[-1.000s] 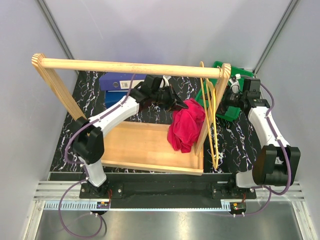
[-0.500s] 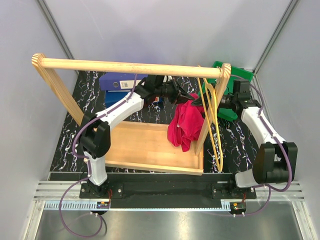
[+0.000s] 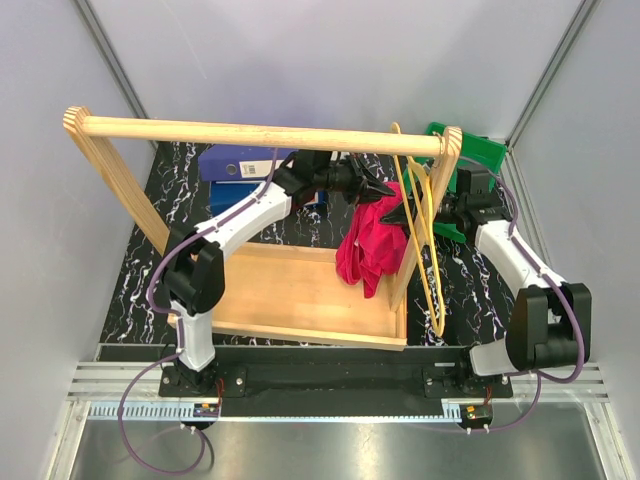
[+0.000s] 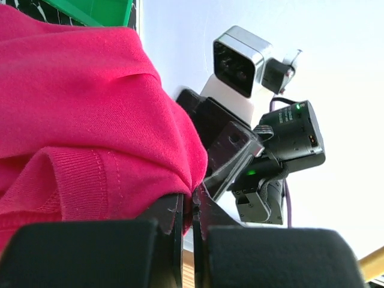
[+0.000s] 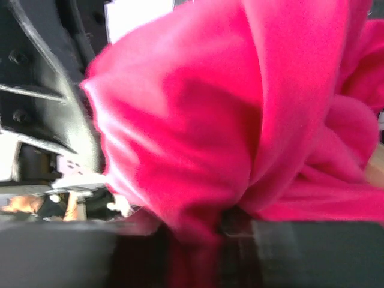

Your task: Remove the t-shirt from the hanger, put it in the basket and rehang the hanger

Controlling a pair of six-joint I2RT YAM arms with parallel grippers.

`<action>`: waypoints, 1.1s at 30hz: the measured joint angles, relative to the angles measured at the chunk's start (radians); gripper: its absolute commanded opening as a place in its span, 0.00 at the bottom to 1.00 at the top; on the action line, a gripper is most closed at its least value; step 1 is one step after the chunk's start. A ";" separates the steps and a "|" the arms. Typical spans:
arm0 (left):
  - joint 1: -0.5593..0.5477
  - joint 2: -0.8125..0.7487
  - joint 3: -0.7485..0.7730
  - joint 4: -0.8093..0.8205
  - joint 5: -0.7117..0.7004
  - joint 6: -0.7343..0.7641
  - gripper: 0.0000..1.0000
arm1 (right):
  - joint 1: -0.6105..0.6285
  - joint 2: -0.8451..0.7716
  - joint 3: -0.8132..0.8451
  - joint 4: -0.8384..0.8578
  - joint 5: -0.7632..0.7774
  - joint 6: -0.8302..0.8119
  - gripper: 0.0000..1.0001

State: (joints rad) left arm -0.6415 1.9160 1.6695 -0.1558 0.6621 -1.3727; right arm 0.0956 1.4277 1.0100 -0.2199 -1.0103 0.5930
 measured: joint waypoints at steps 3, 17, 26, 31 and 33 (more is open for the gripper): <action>-0.001 0.000 -0.008 0.004 0.000 0.002 0.22 | 0.003 -0.032 -0.032 0.053 0.016 0.045 0.00; 0.083 -0.201 -0.133 -0.137 -0.019 0.204 0.70 | -0.019 -0.072 -0.067 0.081 0.252 0.194 0.00; 0.119 -0.579 -0.463 -0.303 -0.039 0.441 0.71 | -0.137 0.059 0.194 0.046 0.314 0.234 0.00; 0.115 -0.686 -0.541 -0.480 -0.069 0.574 0.72 | -0.198 0.125 0.351 -0.005 0.361 0.228 0.00; 0.115 -0.709 -0.537 -0.544 -0.092 0.632 0.73 | -0.218 0.151 0.413 -0.023 0.382 0.224 0.00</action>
State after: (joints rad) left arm -0.5262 1.2068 1.1320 -0.6994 0.5701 -0.7406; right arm -0.1223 1.5787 1.4231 -0.2432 -0.6285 0.8173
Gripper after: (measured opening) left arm 0.714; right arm 0.104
